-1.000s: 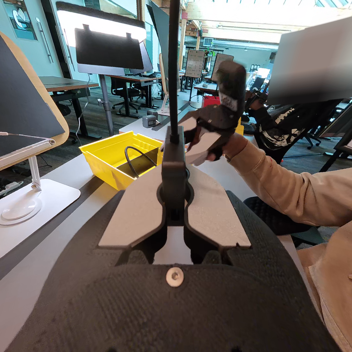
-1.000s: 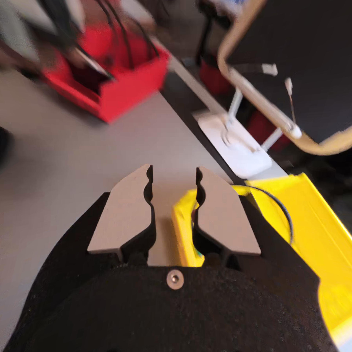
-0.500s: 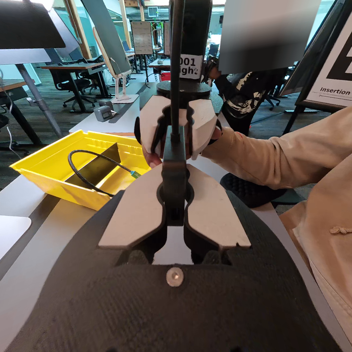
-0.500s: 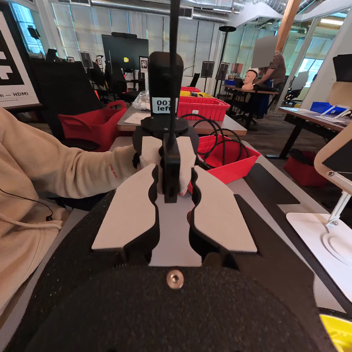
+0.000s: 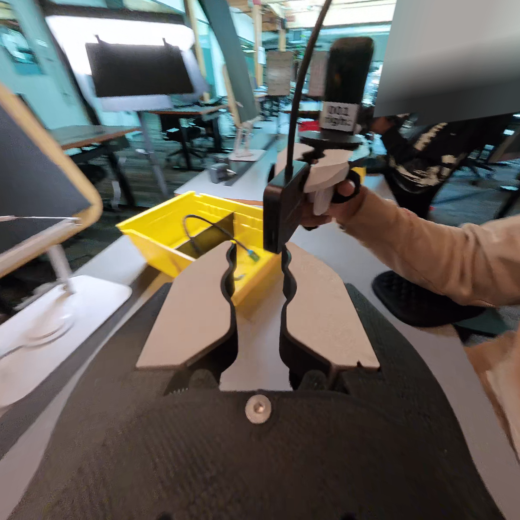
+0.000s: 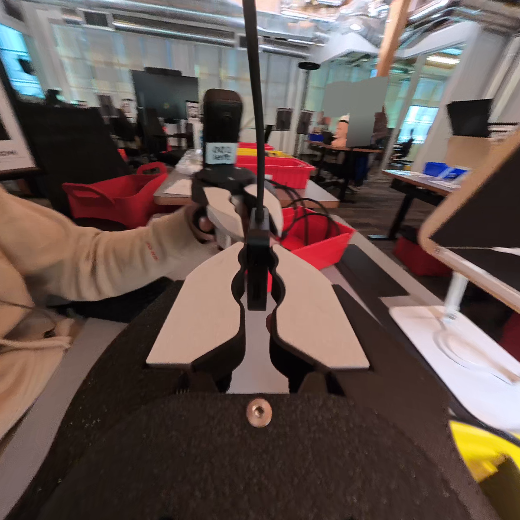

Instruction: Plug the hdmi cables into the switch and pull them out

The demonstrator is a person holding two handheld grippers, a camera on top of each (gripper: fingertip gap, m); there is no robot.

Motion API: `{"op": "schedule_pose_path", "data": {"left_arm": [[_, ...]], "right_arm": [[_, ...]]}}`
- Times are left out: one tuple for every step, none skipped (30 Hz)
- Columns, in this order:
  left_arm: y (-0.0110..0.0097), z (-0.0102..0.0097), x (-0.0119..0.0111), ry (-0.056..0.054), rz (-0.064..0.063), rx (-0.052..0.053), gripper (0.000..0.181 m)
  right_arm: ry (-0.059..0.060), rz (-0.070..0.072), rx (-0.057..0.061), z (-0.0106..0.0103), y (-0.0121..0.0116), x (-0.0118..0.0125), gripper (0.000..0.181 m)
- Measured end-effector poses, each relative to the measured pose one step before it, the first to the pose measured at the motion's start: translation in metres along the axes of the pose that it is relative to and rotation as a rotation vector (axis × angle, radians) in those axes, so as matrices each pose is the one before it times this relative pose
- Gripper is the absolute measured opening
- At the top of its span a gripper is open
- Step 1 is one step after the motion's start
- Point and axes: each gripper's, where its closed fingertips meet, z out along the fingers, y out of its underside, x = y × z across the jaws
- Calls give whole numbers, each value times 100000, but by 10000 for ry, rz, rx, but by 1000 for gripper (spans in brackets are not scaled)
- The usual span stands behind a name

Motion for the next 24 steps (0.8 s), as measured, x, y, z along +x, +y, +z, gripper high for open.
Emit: {"op": "schedule_pose_path", "data": {"left_arm": [[-443, -1046, -1232, -620, -5, 180, 31], [-504, -1025, -1244, -599, -53, 223, 31], [-522, -980, -1169, -515, -133, 249, 31], [-436, -937, -1150, -474, -232, 179, 30], [-260, -902, -1192, -487, -249, 32, 30], [-86, -898, -1207, -505, -197, -80, 30], [165, -851, -1313, -572, -229, -244, 30], [440, -770, -1248, -512, -268, -406, 30], [497, -656, -969, -331, -242, -382, 33], [372, -568, -818, -266, -192, -250, 33], [117, -493, -865, -334, -135, -57, 33], [-67, -409, -851, -371, -92, 62, 33], [-46, -289, -755, -319, -78, 38, 33], [77, -169, -567, -227, -43, -41, 33], [210, -89, -499, -205, -13, -117, 33], [266, -23, -522, -235, 15, -146, 33], [239, 17, -480, -225, 31, -116, 33], [177, 43, -373, -158, 14, -73, 33], [155, 81, -255, -90, -16, -71, 33], [142, 115, -118, -19, -4, -71, 33], [106, 121, -10, 30, 1, -45, 33], [63, 115, 21, 25, -10, -30, 33], [65, 121, 64, 19, 23, -35, 33], [40, 99, 144, 43, 58, -38, 33]], "right_arm": [[682, -113, -14, -758, -89, 1237, 14], [794, -106, 8, -811, -70, 1487, 13], [812, -49, -25, -831, 27, 1619, 13], [896, -1, -59, -795, 115, 1817, 13], [1036, 15, -57, -762, 181, 2075, 13], [1036, 28, -107, -667, 322, 2142, 13], [1010, 8, -185, -545, 485, 2140, 13], [999, -83, -279, -391, 698, 2092, 13], [984, -177, -293, -224, 827, 2002, 13], [899, -188, -257, -65, 868, 1783, 13], [779, -139, -270, 88, 909, 1544, 14], [670, -150, -273, 203, 897, 1308, 14], [610, -199, -314, 320, 930, 1141, 14], [531, -256, -442, 464, 1089, 975, 13], [391, -298, -584, 613, 1234, 708, 13], [403, -292, -588, 685, 1162, 641, 14], [329, -371, -407, 764, 785, 482, 14], [102, -426, -451, 904, 687, 161, 14], [-30, -501, -618, 1043, 683, -12, 14], [90, -632, -409, 1051, 269, 139, 14], [11, -747, -341, 1018, 97, 49, 14], [-158, -678, -531, 1027, 296, -139, 14], [-191, -544, -587, 998, 335, -120, 14], [-251, -510, -340, 933, 78, -187, 14]]}}
